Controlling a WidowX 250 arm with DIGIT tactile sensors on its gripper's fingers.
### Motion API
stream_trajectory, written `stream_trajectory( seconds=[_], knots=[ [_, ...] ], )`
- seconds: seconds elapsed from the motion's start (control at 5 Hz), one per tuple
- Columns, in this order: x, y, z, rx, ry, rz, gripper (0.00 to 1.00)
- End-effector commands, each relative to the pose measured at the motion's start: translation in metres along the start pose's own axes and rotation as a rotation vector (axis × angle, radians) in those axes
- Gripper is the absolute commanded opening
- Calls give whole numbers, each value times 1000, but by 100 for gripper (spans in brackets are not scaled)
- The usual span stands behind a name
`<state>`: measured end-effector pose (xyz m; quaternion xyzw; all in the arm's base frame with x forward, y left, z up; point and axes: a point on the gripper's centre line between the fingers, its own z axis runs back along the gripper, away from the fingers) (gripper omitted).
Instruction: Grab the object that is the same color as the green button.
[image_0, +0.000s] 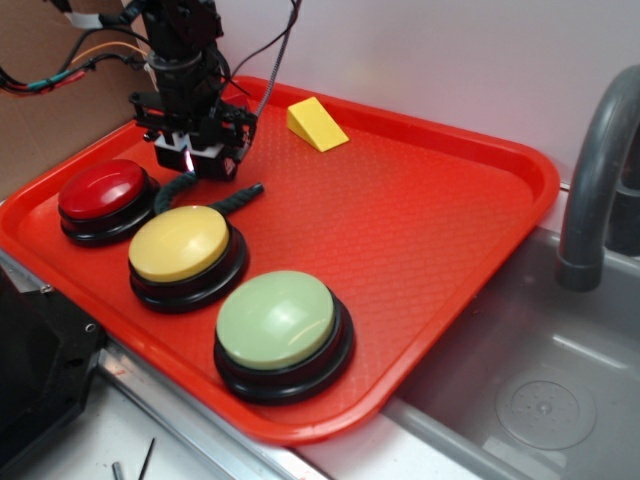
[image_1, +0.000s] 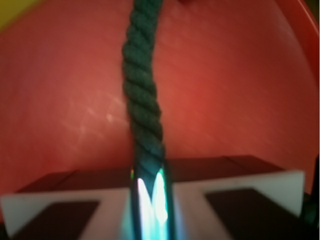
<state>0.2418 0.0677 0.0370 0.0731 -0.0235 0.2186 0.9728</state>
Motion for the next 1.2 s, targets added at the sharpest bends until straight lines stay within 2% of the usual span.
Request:
stream_trajectory(
  seconds=[0.0, 0.4, 0.6, 0.8, 1.0],
  knots=[
    [9, -19, 122, -110, -53, -101, 0],
    [-23, -43, 220, -227, -49, -213, 0],
    [-43, -54, 243, -242, -48, -277, 0],
    [-50, -60, 242, -236, -9, -303, 0],
    [-40, -54, 232, -184, -4, -271, 0]
  ],
)
